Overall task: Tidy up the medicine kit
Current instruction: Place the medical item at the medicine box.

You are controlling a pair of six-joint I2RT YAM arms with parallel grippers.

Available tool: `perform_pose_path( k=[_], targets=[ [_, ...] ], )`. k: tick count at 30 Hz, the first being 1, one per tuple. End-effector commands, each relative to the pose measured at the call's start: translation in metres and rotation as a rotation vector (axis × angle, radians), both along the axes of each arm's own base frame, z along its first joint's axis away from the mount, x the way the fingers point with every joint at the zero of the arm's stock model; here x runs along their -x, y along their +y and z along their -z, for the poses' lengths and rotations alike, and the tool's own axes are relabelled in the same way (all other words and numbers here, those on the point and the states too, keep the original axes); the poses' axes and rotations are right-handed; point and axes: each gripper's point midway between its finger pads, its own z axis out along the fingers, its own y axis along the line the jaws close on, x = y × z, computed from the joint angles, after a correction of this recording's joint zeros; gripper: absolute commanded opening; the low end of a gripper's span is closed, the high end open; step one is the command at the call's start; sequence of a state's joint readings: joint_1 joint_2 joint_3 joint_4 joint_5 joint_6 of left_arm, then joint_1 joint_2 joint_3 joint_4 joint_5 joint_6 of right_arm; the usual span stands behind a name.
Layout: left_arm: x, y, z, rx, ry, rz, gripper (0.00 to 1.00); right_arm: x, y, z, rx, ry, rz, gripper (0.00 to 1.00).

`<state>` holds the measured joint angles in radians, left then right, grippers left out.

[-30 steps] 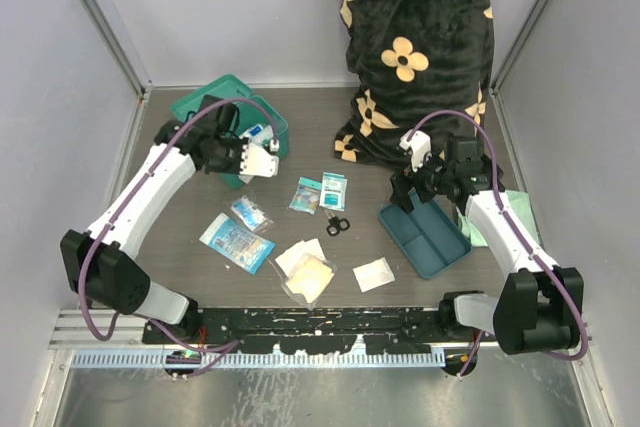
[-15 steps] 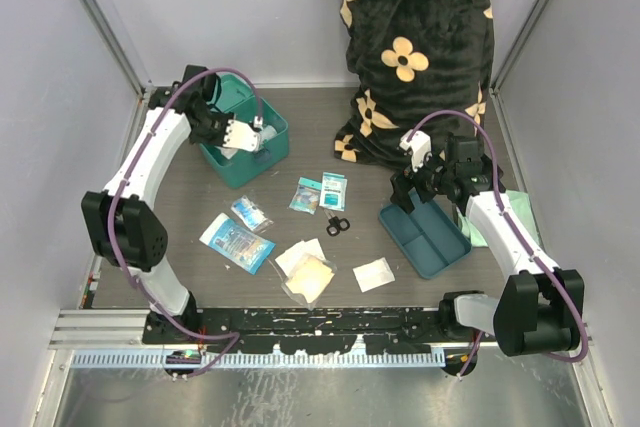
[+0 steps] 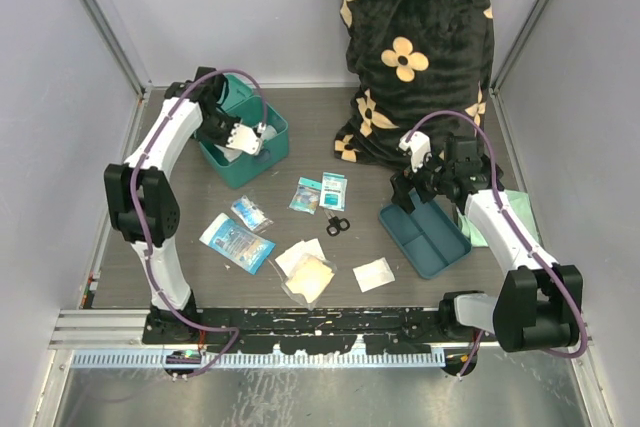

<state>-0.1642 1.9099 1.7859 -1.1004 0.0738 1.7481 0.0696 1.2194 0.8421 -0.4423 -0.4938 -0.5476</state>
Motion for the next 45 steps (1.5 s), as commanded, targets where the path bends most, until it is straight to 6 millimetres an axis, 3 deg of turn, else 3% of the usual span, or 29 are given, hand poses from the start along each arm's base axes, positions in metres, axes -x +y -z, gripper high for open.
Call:
perform_pose_path(
  k=[1,7,24,28,38,45],
  targets=[
    [-0.011,-0.006,-0.008,0.01,-0.021,0.051,0.0,-0.008,-0.003,-0.004,0.015,-0.026,0.002,1.0],
    [-0.014,0.002,0.018,-0.06,0.032,0.078,0.0,-0.008,-0.004,-0.002,0.025,-0.023,0.007,1.0],
    [-0.004,-0.003,0.059,-0.092,0.141,0.081,0.03,-0.008,-0.005,0.001,0.032,-0.017,0.007,1.0],
    [-0.003,-0.004,0.064,-0.089,0.151,0.072,0.07,-0.008,-0.005,0.0,0.031,-0.017,0.006,1.0],
    [-0.003,-0.006,0.064,-0.067,0.158,0.055,0.3,-0.009,-0.006,0.001,0.035,-0.018,0.007,1.0],
    [-0.011,-0.009,0.047,-0.055,0.118,0.044,0.38,-0.008,-0.005,0.001,0.032,-0.016,0.004,1.0]
  ],
)
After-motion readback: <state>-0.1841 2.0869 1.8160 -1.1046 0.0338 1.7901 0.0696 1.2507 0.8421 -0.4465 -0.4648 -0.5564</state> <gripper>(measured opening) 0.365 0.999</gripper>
